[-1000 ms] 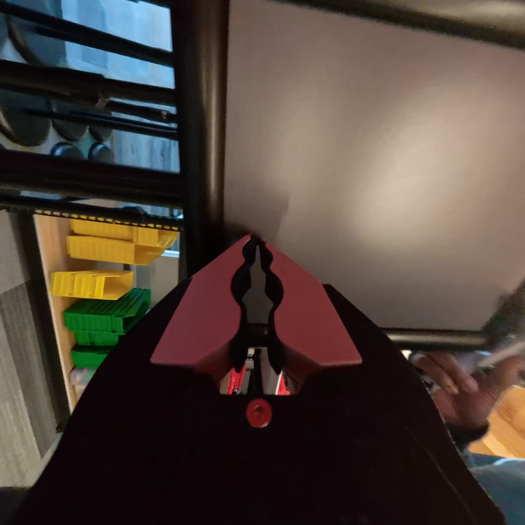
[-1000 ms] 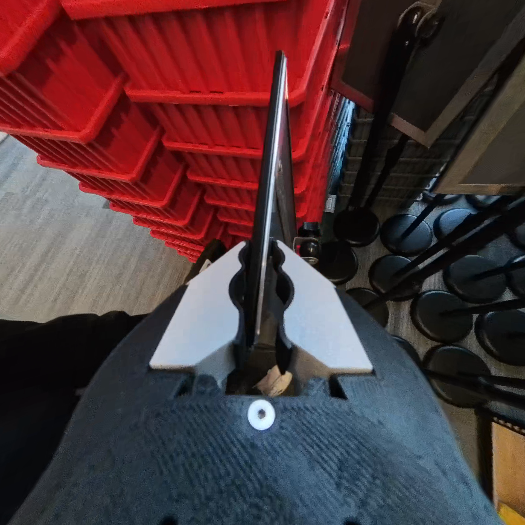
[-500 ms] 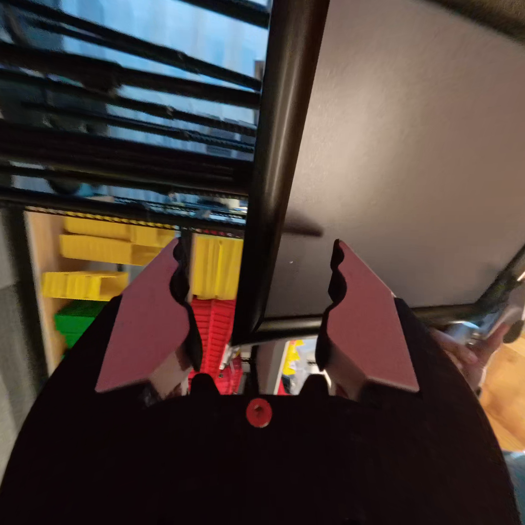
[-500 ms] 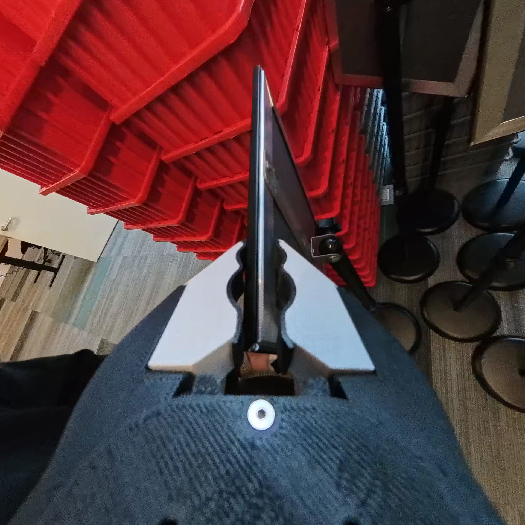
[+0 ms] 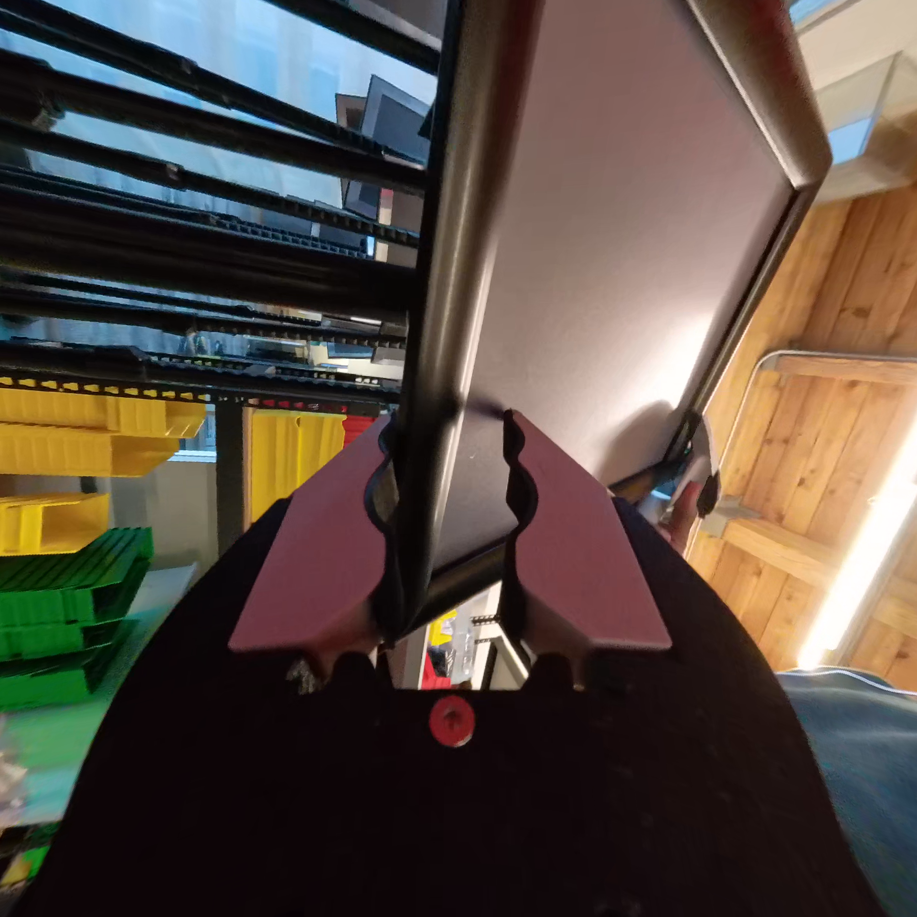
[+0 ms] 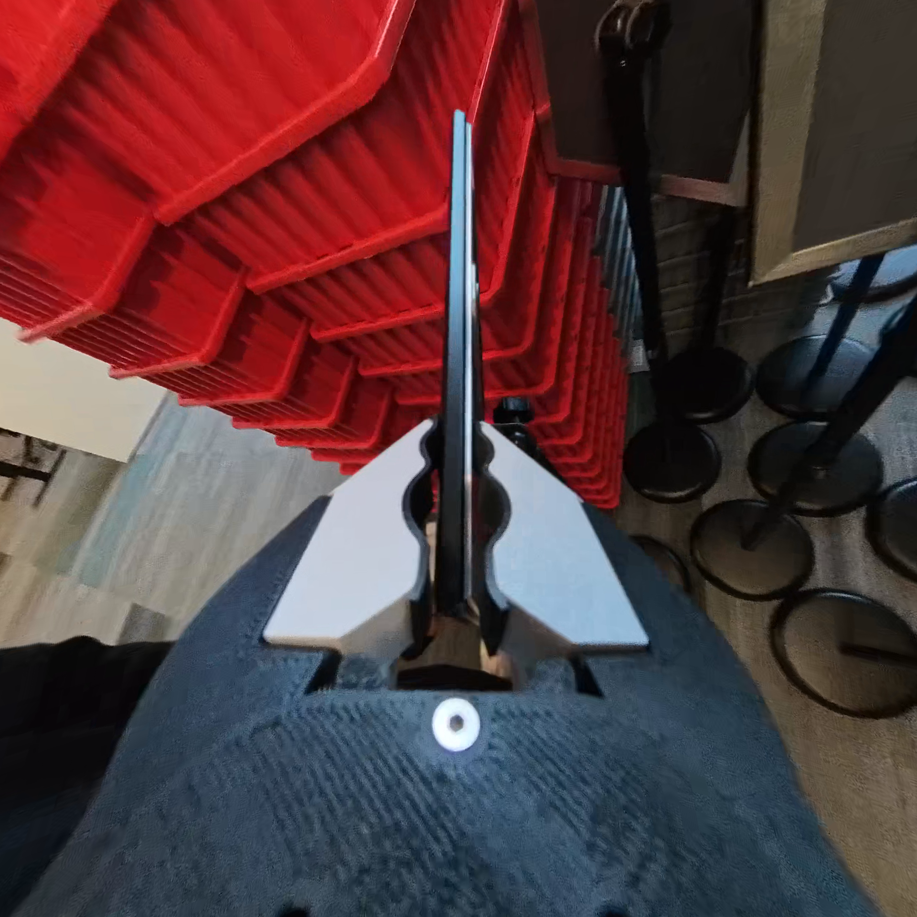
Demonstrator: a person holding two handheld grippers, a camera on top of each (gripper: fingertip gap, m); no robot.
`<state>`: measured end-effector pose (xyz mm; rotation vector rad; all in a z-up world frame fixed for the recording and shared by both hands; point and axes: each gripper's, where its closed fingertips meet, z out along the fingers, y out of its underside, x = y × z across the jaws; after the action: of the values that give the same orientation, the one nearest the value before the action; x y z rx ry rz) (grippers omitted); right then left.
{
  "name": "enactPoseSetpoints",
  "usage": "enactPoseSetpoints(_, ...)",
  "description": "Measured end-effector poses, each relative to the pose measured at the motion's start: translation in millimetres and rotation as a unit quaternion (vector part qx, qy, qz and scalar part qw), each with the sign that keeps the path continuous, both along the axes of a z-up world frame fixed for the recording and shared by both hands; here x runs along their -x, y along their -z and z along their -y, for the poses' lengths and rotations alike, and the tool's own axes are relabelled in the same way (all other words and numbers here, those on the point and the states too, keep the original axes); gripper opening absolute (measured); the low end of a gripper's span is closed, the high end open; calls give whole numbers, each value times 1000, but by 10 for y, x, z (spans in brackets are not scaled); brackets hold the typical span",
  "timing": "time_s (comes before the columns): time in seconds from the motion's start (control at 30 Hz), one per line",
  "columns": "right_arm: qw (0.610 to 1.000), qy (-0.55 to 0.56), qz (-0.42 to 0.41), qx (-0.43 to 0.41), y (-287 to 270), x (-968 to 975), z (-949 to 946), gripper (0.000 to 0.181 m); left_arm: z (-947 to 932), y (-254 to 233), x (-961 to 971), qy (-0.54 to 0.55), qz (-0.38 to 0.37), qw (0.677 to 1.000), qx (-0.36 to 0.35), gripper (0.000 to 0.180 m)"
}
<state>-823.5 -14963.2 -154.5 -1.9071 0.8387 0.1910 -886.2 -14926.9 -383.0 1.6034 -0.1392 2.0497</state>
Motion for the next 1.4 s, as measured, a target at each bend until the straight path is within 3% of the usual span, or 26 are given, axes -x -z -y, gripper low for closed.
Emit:
enactPoseSetpoints(0.37,970,-99,179,131,13,388,-307,15,70,180,-298,-28,11,991,134,44)
enactPoseSetpoints(0.6,991,-35,102,76,21,-5,-23,11,-30,77,-49,-40,9,994,104,26)
enactPoseSetpoints(0.83,993,-56,86,56,-25,143,-215,12,-159,15,119,-11,-31,999,24,44)
enactPoseSetpoints(0.93,983,-56,168,40,-301,124,-292,28,-122,15,243,29,-62,995,-71,59)
enactPoseSetpoints(1.03,960,-86,264,31,-601,238,-531,27,-198,56,549,64,-95,979,-171,58)
enactPoseSetpoints(1.17,934,-165,316,2,-897,779,-1109,33,-694,-50,1009,13,-115,970,-213,58)
enactPoseSetpoints(1.3,908,-287,296,-79,-1089,1831,-1780,33,-1351,-265,1615,-74,-112,966,-222,58)
enactPoseSetpoints(1.4,876,-368,299,-86,-957,2626,-2267,33,-1875,-420,2237,-145,-113,956,-230,58)
